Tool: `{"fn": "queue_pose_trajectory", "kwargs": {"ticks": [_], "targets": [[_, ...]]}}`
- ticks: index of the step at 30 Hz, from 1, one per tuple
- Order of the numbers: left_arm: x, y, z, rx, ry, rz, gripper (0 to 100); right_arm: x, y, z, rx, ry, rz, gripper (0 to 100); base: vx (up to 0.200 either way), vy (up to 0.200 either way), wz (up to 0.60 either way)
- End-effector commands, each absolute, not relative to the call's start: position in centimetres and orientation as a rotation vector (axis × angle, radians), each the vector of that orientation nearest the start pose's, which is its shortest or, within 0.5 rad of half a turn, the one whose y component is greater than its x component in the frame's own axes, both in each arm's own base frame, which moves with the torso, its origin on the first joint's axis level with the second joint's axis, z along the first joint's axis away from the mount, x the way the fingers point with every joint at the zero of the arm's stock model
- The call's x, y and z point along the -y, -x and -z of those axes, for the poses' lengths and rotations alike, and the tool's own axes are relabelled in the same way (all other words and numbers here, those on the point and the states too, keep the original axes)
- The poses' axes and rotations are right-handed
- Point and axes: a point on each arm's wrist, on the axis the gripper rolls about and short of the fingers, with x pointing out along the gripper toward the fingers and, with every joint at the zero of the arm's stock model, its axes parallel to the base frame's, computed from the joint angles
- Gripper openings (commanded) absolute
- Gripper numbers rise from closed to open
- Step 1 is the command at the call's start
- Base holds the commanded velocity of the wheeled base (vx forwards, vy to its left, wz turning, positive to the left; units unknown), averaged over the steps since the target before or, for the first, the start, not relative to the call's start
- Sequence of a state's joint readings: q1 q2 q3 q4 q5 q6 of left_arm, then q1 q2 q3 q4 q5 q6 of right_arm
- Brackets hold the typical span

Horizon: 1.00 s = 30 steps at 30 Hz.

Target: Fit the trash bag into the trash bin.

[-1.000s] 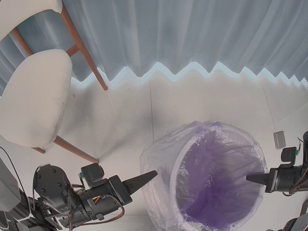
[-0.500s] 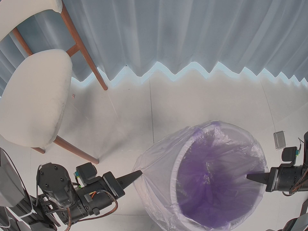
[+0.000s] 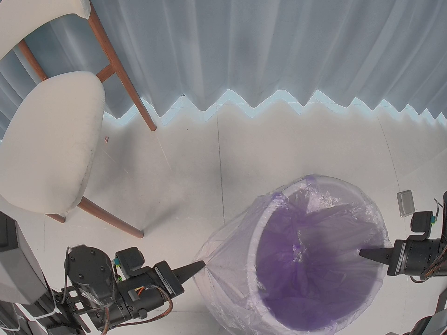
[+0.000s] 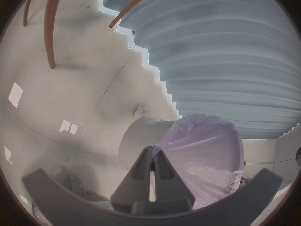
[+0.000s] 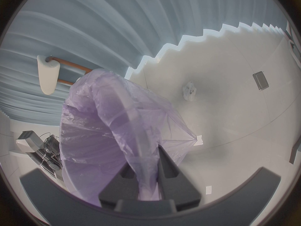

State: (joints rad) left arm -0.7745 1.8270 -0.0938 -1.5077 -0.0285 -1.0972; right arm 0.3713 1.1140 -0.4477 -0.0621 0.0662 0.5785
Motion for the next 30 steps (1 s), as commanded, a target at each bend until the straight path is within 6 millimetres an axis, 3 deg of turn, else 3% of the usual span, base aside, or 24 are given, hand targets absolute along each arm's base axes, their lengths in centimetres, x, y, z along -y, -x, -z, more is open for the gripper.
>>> {"fn": "queue_pose_trajectory", "kwargs": {"ticks": [1, 5, 6, 10, 15, 18, 19, 21, 27, 28, 30], "targets": [[16.0, -15.4, -7.4, -0.665, 0.923, 0.577, 0, -5.0, -12.6, -16.4, -0.69, -0.464, -0.235, 0, 0.0, 0.0, 0.0], [16.2, -15.4, -7.1, -0.664, 0.917, 0.562, 0, -4.9, -12.6, -16.4, -0.688, -0.465, -0.234, 0, 0.0, 0.0, 0.0], [16.1, -15.7, -7.2, -0.654, 0.922, 0.554, 100, -4.9, -12.6, -16.4, -0.689, -0.465, -0.234, 0, 0.0, 0.0, 0.0], [15.8, -15.6, -7.6, -0.623, 0.933, 0.537, 100, -4.9, -12.6, -16.4, -0.688, -0.465, -0.23, 0, 0.0, 0.0, 0.0], [14.0, -13.9, -8.9, -0.526, 0.959, 0.464, 100, -4.9, -12.8, -16.3, -0.69, -0.46, -0.225, 0, 0.0, 0.0, 0.0], [13.0, -13.3, -10.4, -0.452, 1.01, 0.465, 100, -4.8, -13.0, -16.3, -0.694, -0.456, -0.214, 0, 0.0, 0.0, 0.0], [11.7, -12.8, -12.4, -0.344, 1.084, 0.476, 100, -4.8, -13.2, -16.1, -0.703, -0.44, -0.213, 0, 0.0, 0.0, 0.0], [10.6, -11.9, -14.1, -0.265, 1.119, 0.532, 100, -4.8, -13.3, -15.9, -0.71, -0.406, -0.217, 0, 0.0, 0.0, 0.0], [10.3, -11.1, -14.4, -0.263, 0.984, 0.598, 100, -4.9, -13.5, -15.5, -0.719, -0.293, -0.237, 0, 0.0, 0.0, 0.0], [10.4, -11.0, -13.7, -0.317, 0.859, 0.648, 100, -5.0, -14.0, -15.4, -0.718, -0.221, -0.231, 0, 0.0, 0.0, 0.0], [10.4, -11.0, -13.3, -0.375, 0.776, 0.719, 100, -5.1, -14.3, -15.3, -0.719, -0.185, -0.23, 0, 0.0, 0.0, 0.0]]}}
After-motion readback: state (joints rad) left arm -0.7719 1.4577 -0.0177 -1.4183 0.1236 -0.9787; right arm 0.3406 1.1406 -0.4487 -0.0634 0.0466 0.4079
